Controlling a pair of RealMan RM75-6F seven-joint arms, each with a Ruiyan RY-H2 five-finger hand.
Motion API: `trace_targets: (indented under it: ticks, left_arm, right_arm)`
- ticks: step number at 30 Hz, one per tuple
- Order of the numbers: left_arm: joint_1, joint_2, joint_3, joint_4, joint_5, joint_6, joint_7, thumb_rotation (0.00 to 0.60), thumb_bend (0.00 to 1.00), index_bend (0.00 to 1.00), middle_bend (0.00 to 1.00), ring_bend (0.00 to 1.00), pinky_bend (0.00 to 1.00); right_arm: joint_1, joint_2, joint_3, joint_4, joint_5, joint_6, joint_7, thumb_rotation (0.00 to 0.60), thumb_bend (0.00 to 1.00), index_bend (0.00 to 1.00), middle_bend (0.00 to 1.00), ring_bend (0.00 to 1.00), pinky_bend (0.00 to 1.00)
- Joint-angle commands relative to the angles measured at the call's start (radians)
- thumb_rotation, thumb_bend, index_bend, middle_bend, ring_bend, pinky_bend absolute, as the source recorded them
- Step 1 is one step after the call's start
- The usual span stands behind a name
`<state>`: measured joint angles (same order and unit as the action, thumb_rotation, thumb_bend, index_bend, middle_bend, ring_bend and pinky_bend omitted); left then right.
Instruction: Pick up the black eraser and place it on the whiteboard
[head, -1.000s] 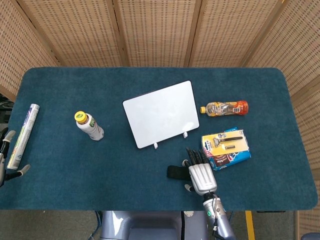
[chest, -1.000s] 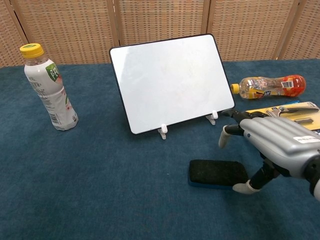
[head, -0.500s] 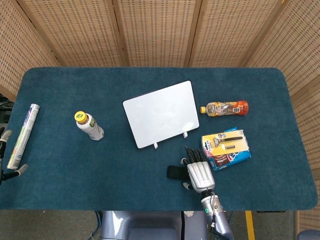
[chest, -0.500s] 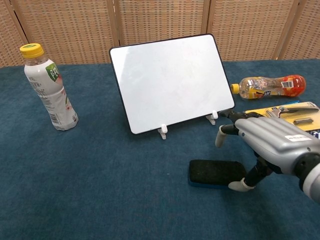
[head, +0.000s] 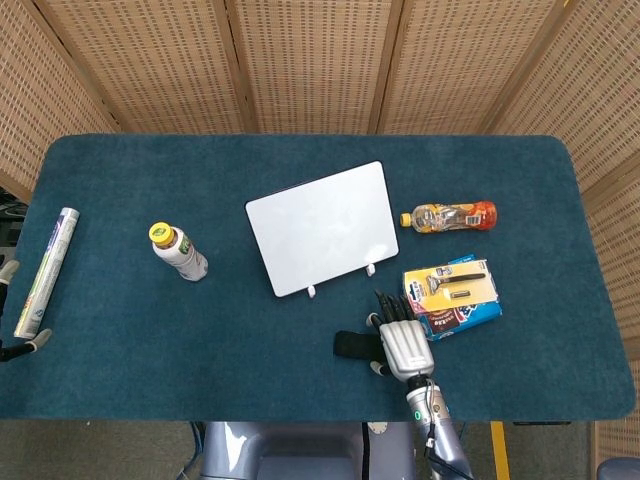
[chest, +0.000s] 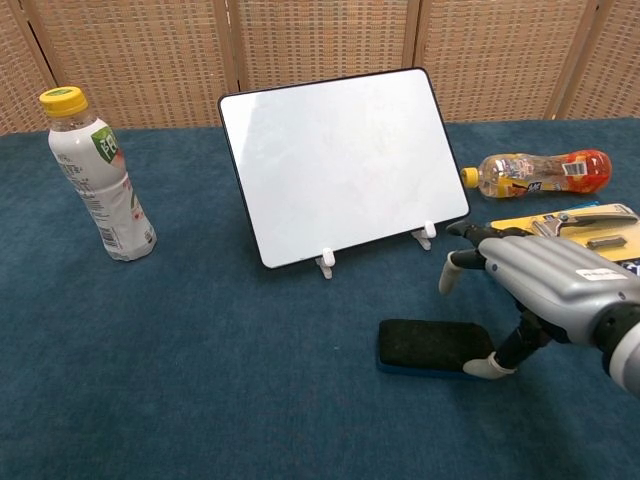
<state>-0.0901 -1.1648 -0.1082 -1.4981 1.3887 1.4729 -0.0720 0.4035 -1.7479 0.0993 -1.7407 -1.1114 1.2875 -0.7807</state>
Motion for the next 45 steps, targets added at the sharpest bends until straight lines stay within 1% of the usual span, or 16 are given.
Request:
trace_targets:
  ticks: [1, 14, 23, 45]
  left_arm:
    - [0.0, 0.004, 0.001, -0.003, -0.004, -0.005, 0.001, 0.6, 0.15, 0.0, 0.0, 0.0, 0.0]
    - [-0.004, 0.012, 0.003, -0.003, -0.02, -0.031, 0.01, 0.6, 0.16, 0.0, 0.0, 0.0, 0.0]
    - [-0.01, 0.008, 0.001, 0.001, -0.029, -0.045, 0.019, 0.6, 0.16, 0.0, 0.0, 0.0, 0.0]
    - [-0.013, 0.005, 0.001, 0.001, -0.032, -0.05, 0.022, 0.6, 0.16, 0.0, 0.0, 0.0, 0.0]
  right_arm:
    - [0.001, -0.003, -0.002, 0.001, 0.002, -0.001, 0.004, 0.6, 0.16, 0.33, 0.0, 0.0, 0.0]
    - [0.01, -0.018, -0.006, 0.027, 0.016, -0.015, 0.022, 0.6, 0.16, 0.33, 0.0, 0.0, 0.0]
    - [0.027, -0.022, 0.001, 0.044, 0.05, -0.046, 0.031, 0.6, 0.16, 0.33, 0.0, 0.0, 0.0]
    - [0.044, -0.024, -0.004, 0.072, 0.064, -0.056, 0.051, 0.6, 0.16, 0.33, 0.0, 0.0, 0.0]
